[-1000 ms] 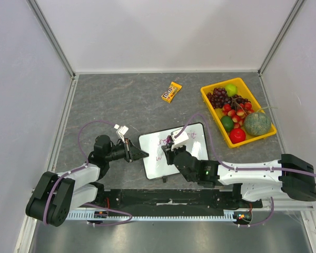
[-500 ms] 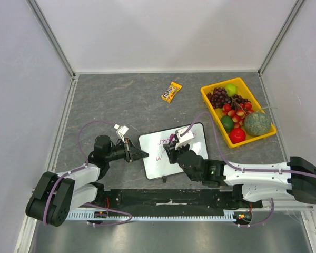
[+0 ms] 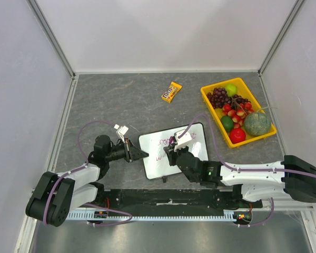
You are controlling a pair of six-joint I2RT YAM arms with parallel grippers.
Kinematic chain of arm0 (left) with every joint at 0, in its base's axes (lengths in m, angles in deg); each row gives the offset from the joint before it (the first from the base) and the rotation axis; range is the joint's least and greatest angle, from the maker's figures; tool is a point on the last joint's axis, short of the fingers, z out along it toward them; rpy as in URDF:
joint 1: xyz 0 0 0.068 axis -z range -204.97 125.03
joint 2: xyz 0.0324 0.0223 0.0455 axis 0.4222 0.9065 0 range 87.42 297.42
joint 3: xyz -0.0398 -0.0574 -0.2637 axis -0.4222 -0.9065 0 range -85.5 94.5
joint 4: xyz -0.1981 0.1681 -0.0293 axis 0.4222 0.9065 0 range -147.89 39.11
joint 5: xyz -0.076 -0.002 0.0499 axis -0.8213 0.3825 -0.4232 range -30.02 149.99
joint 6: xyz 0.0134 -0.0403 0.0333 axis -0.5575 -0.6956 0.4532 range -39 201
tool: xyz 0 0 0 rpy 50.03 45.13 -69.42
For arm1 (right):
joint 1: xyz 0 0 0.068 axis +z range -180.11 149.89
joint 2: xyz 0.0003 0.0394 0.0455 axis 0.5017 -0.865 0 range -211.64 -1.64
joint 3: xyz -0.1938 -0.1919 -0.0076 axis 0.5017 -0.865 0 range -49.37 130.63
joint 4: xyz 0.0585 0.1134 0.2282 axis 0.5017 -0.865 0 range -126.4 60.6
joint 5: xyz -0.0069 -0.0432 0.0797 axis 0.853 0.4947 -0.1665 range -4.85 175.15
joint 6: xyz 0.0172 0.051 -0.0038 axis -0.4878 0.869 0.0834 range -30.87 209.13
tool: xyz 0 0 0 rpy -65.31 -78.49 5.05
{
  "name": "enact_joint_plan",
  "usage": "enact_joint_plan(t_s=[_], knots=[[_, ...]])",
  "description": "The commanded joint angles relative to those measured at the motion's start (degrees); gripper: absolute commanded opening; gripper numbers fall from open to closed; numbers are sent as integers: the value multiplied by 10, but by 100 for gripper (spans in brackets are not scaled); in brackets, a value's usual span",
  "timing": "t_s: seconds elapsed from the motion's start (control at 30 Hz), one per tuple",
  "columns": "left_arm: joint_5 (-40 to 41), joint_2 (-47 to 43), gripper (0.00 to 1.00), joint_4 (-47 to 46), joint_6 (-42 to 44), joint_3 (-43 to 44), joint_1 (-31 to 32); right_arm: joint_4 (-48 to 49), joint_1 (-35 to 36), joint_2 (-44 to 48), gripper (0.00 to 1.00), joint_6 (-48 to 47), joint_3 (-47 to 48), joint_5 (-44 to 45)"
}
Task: Write a sentence on the whiteboard
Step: Write on the whiteboard marker without the cap.
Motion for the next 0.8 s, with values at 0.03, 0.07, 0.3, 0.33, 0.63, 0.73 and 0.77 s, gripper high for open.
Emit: enact_joint_plan(t_s=[0.03, 0.07, 0.3, 0.33, 0.63, 0.73, 0.77], knots=[[31, 1, 2, 30, 23, -8, -3, 4, -4, 1, 0, 17, -16, 10], [31, 2, 2, 29, 23, -8, -2, 0, -4, 2, 0, 21, -20, 9], [32, 2, 2, 30, 23, -9, -2, 2, -4, 7, 0, 32, -34, 0], [32, 1, 2, 29, 23, -9, -2, 3, -4, 8, 0, 31, -33, 1], [32, 2, 2, 30, 24, -8, -2, 7, -4, 39, 0, 4, 3, -1], [32, 3, 2, 30, 24, -8, -2, 11, -4, 49, 0, -5, 10, 3], [32, 3, 2, 30, 24, -8, -1, 11, -5, 49, 0, -9, 13, 6]])
